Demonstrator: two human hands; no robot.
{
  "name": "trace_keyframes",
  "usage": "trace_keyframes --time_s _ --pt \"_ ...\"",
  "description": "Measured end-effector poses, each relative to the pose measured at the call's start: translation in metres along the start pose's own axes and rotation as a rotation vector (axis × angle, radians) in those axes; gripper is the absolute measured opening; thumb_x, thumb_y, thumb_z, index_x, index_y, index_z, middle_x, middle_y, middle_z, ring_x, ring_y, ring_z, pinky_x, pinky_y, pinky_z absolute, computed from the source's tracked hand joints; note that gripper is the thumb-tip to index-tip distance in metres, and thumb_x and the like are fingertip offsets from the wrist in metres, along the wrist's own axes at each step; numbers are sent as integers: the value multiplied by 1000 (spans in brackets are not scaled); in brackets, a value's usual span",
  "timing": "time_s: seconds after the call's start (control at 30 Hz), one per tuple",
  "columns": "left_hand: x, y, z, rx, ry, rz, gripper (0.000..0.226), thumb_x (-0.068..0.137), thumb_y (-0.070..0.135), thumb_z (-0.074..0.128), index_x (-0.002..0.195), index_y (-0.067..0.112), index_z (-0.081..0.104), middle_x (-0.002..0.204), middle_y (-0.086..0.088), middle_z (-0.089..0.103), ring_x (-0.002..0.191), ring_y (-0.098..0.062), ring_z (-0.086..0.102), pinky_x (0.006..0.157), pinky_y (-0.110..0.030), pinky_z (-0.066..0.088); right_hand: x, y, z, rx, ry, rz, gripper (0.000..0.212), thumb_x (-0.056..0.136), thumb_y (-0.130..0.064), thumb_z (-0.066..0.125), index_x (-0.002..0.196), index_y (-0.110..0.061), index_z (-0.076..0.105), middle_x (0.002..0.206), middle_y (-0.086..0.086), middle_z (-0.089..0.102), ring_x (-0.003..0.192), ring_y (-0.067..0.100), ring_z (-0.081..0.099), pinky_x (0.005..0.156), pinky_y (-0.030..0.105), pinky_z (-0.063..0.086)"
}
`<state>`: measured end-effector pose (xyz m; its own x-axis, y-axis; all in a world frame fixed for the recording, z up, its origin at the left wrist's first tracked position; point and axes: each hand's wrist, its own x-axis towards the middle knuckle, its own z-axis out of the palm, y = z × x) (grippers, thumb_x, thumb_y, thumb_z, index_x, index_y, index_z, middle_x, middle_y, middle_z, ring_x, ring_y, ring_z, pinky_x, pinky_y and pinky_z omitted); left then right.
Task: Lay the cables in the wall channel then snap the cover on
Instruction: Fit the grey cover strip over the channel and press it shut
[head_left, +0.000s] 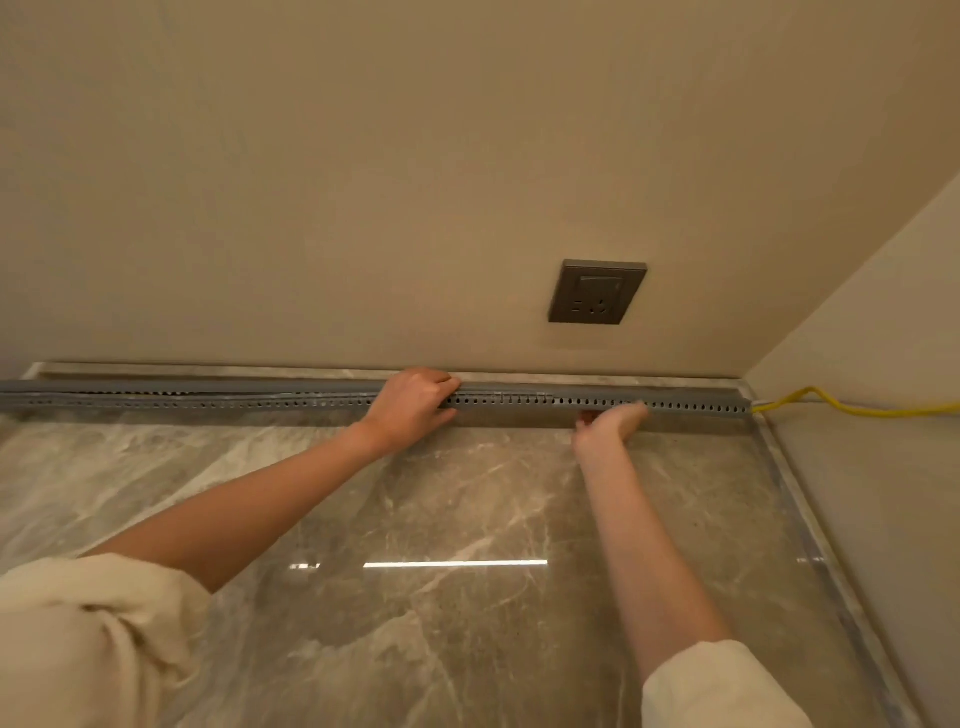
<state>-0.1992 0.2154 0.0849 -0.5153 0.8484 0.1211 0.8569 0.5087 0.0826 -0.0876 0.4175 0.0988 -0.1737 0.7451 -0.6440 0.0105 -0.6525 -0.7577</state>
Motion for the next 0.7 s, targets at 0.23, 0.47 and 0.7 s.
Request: trace_keyframes --time_s 0.23,0.47,0.7 --pt "10 -1 15 -105 -48 5 36 84 33 64 108 6 60 102 -12 66 97 -32 60 76 -41 50 -34 44 19 -282 27 -153 34 88 -8 50 119 5 43 116 19 54 96 32 56 80 35 43" --pt "-24 -40 19 -290 -64 35 56 80 48 65 121 10 57 108 -13 65 102 -29 57 82 -39 49 -61 68 40 -452 122 -233 55 91 -17 54 133 -3 23 141 22 31 119 39 47 99 41 44" --pt "-108 -141 3 -325 -32 -117 57 75 48 70 115 9 62 102 -13 68 98 -30 60 83 -39 49 -97 112 74 -730 85 -297 66 91 -21 51 142 0 14 151 34 -3 140 43 17 114 38 24"
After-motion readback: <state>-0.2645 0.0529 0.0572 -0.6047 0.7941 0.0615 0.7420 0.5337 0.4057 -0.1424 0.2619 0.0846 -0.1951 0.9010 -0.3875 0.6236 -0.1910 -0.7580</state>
